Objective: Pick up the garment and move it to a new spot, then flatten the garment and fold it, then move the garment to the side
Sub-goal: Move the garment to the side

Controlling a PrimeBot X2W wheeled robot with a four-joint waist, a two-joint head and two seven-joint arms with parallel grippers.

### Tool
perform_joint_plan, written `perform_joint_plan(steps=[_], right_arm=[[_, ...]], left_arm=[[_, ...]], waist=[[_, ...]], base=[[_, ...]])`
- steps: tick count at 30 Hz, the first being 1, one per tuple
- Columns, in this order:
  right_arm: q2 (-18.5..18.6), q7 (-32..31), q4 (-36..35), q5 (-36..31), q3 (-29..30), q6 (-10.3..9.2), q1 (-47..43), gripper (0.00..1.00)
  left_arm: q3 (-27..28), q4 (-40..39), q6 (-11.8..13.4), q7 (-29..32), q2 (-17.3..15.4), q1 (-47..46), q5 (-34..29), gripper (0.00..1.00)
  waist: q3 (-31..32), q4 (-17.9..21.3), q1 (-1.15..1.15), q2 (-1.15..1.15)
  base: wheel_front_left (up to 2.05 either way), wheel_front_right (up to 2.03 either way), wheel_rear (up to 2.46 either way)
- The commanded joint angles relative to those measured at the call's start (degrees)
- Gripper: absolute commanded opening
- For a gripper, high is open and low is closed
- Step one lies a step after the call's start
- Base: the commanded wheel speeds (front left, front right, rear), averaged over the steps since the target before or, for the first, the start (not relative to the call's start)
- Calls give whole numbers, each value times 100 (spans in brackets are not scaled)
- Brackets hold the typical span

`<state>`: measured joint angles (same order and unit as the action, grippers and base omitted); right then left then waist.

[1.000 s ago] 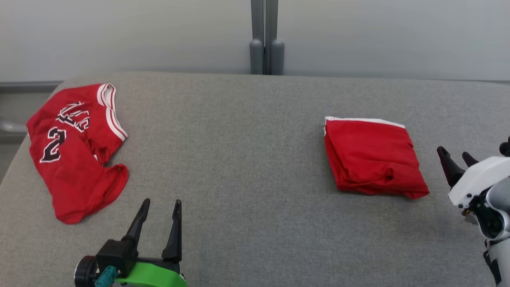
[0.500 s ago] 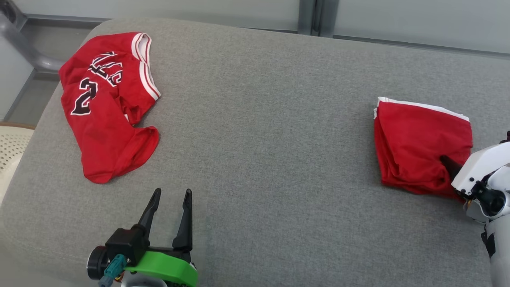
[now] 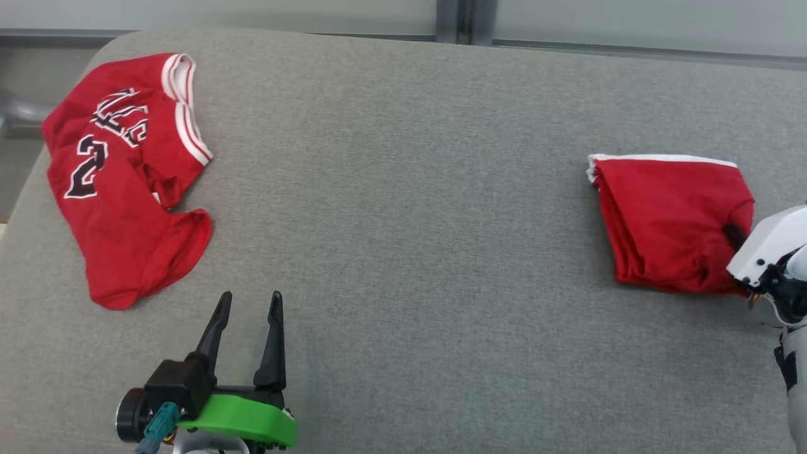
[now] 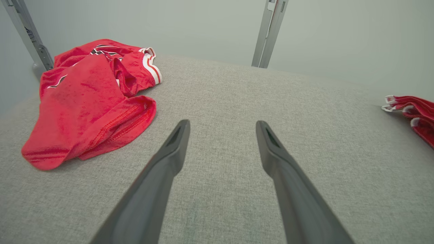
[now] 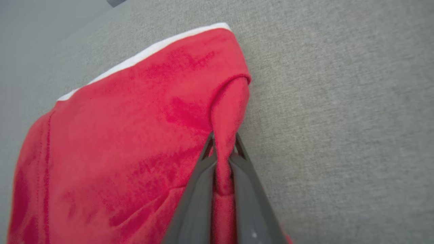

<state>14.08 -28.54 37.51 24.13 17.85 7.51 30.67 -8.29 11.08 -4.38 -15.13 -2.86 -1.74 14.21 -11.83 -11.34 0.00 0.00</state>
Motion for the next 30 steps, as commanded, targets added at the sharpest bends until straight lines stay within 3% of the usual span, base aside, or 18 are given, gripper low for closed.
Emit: perform_joint_plan(steps=[1,5,10,18,27,28,29,30], right_arm=[[99,76,-80,-67,32,-3,18,0],[337,409,-268,-392,56,-3,42,0],[552,1042,-345,-995,220,-3,433,0],[947,1395,-67,-1982,391,-3,1487,0],[1620,1445,345,-2921,632,-5,1980,0],[1696,1527,354,-3061,604,-6,1998,9],[1741,1635,344,-3163,572,-6,1999,36],[1759,1740,349,-3268,572,-6,2008,100]], left_arm=[[44,-60,-31,-1,-13,-55,-39,100],[-17,-224,-107,-1,-12,-404,-170,100],[-287,-369,-166,0,-18,-864,-275,100],[-562,-434,-63,-1,-18,-1117,-213,100],[-438,-426,-36,-1,-16,-788,-235,100],[-424,-425,-42,-1,-16,-759,-230,100],[-421,-419,-44,-1,-15,-742,-227,100],[-416,-415,-45,-1,-15,-734,-215,100]], waist=[[-365,663,0,0],[-821,1112,0,0],[-1368,1315,0,0],[-1872,1067,0,0],[-1792,804,0,0],[-1765,798,0,0],[-1739,799,0,0],[-1715,802,0,0]], base=[[0,0,0],[0,0,0],[0,0,0],[0,0,0],[0,0,0],[0,0,0],[0,0,0],[0,0,0]])
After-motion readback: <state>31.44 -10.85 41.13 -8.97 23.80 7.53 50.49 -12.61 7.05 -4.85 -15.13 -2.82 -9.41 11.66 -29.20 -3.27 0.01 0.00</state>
